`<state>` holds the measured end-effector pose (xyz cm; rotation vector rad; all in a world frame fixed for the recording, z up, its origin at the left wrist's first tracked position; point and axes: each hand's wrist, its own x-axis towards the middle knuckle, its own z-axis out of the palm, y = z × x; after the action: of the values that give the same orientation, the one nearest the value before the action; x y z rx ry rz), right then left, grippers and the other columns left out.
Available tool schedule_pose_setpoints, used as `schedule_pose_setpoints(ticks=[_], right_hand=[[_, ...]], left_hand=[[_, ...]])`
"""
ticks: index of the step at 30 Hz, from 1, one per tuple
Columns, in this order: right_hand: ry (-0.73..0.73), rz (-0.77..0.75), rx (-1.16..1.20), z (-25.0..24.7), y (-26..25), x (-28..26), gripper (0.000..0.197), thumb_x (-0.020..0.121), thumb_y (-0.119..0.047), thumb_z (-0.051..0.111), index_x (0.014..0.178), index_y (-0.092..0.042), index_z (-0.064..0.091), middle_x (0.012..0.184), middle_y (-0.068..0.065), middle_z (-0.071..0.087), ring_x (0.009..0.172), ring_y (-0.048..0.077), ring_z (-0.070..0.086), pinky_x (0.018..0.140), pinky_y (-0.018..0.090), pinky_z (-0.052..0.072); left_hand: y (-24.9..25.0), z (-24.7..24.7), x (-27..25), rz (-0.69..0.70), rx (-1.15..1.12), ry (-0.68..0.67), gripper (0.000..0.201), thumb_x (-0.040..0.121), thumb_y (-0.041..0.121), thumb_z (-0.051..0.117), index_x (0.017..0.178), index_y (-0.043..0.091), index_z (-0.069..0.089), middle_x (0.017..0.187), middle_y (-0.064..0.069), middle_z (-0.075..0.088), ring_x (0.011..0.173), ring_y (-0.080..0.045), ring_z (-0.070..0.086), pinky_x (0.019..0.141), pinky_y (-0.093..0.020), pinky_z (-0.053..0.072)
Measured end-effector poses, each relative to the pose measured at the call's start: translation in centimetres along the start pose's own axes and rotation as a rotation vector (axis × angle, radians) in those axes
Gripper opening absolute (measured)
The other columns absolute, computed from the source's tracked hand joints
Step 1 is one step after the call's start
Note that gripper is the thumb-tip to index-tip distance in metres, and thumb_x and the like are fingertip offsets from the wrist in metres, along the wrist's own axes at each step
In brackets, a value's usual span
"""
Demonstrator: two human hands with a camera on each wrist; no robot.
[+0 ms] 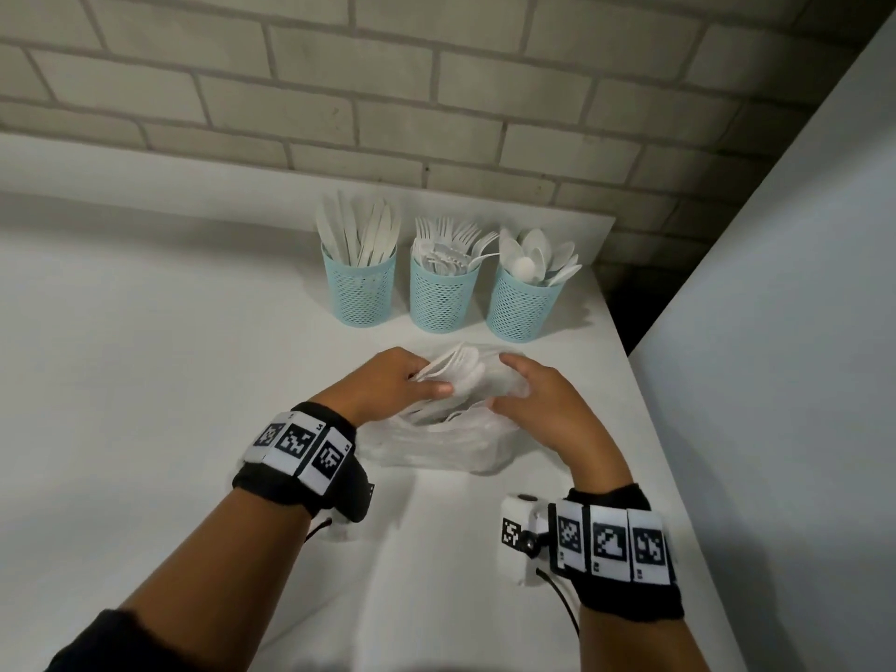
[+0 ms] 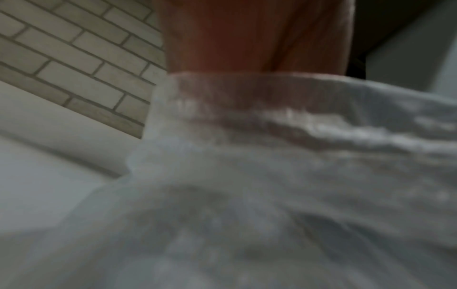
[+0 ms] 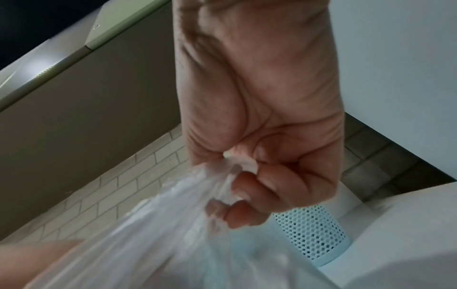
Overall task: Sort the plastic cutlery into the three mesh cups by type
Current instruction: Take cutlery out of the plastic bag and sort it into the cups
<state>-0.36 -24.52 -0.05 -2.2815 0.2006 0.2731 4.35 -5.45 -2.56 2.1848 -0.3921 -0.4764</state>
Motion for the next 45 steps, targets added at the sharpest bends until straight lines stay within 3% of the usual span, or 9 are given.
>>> schedule_pose_setpoints(ticks=[4, 10, 13, 17, 26, 31, 34, 39, 45], right_hand=[[-0.025, -0.004, -0.002, 0.2, 0.2, 0.3, 0.066, 0.085, -0.018, 0.065, 0.144, -0.018, 0.034, 0.147, 0.001, 0.040, 0.133, 0.020, 0.040, 0.106, 0.028, 0.032], [-0.047, -0.021, -0.004, 0.0, 0.7, 1.4, 0.067, 0.084, -0.019, 0.067, 0.143, -0.018, 0.037, 0.148, 0.003, 0.039, 0.134, 0.019, 0.038, 0.108, 0.029, 0.031], [-0.057, -0.034, -0.001, -0.1, 1.0, 1.9, 0.066, 0.084, -0.019, 0.067, 0.143, -0.019, 0.037, 0.148, 0.002, 0.038, 0.135, 0.019, 0.037, 0.108, 0.029, 0.030], [-0.075, -0.018, -0.001, -0.3, 1.0, 2.0, 0.066, 0.084, -0.020, 0.068, 0.142, -0.021, 0.038, 0.145, 0.004, 0.044, 0.129, 0.021, 0.045, 0.108, 0.035, 0.036], [0.026, -0.178, -0.057, -0.6, -0.4, 0.8, 0.053, 0.078, -0.045, 0.069, 0.127, -0.037, 0.051, 0.130, -0.002, 0.041, 0.126, 0.017, 0.030, 0.103, 0.024, 0.026], [0.186, -0.275, 0.006, 0.3, -2.7, 1.4, 0.030, 0.086, -0.046, 0.057, 0.104, -0.026, 0.069, 0.125, -0.003, 0.051, 0.125, 0.019, 0.032, 0.098, 0.022, 0.029], [0.239, -0.331, 0.207, 0.3, -3.0, 1.8, 0.019, 0.089, -0.035, 0.058, 0.088, -0.021, 0.072, 0.102, 0.006, 0.064, 0.105, 0.022, 0.054, 0.091, 0.035, 0.044], [0.282, -0.252, 0.533, -0.9, -3.6, 2.0, 0.021, 0.095, -0.021, 0.051, 0.079, -0.021, 0.065, 0.080, 0.000, 0.070, 0.061, 0.004, 0.060, 0.060, 0.020, 0.047], [0.287, -0.257, 0.675, -1.6, -4.0, 2.6, 0.008, 0.096, -0.016, 0.049, 0.093, -0.015, 0.056, 0.080, 0.005, 0.069, 0.051, 0.004, 0.057, 0.049, 0.016, 0.047]], left_hand=[[0.4, 0.0, -0.3, -0.005, 0.030, -0.057, 0.031, 0.094, 0.027, 0.055, 0.100, -0.002, 0.064, 0.095, -0.019, 0.067, 0.077, -0.017, 0.052, 0.072, -0.027, 0.037], [0.6, 0.1, 0.1, -0.050, 0.067, 0.040, 0.039, 0.090, 0.032, 0.060, 0.063, 0.010, 0.044, 0.058, 0.000, 0.042, 0.054, -0.012, 0.035, 0.056, -0.024, 0.026], [0.1, 0.1, 0.3, -0.057, 0.009, 0.046, 0.040, 0.090, 0.035, 0.059, 0.084, -0.005, 0.060, 0.069, -0.008, 0.052, 0.064, -0.016, 0.043, 0.064, -0.027, 0.031], [0.8, -0.7, 0.5, -0.035, -0.051, 0.063, 0.029, 0.093, 0.032, 0.053, 0.108, 0.012, 0.068, 0.092, -0.007, 0.067, 0.083, -0.016, 0.057, 0.076, -0.025, 0.041], [1.7, -0.4, 1.3, 0.008, -0.147, 0.090, 0.027, 0.098, 0.028, 0.046, 0.086, 0.015, 0.066, 0.072, 0.009, 0.064, 0.065, -0.007, 0.054, 0.070, -0.021, 0.042], [2.9, -0.5, 1.1, 0.069, -0.305, 0.074, 0.023, 0.099, 0.028, 0.044, 0.094, 0.017, 0.064, 0.080, 0.002, 0.066, 0.070, -0.008, 0.057, 0.071, -0.018, 0.044], [3.2, -0.9, 0.7, 0.070, -0.470, 0.054, 0.026, 0.100, 0.023, 0.041, 0.099, 0.011, 0.064, 0.079, 0.000, 0.065, 0.071, -0.009, 0.058, 0.068, -0.016, 0.044], [3.0, -1.8, 0.6, -0.009, -0.775, 0.141, 0.027, 0.100, 0.021, 0.039, 0.111, 0.006, 0.058, 0.080, -0.002, 0.057, 0.072, -0.011, 0.056, 0.067, -0.020, 0.049], [3.2, -2.2, 0.8, -0.010, -1.047, 0.075, 0.014, 0.101, 0.017, 0.036, 0.110, 0.019, 0.046, 0.059, 0.004, 0.036, 0.048, -0.005, 0.032, 0.044, -0.015, 0.026]])
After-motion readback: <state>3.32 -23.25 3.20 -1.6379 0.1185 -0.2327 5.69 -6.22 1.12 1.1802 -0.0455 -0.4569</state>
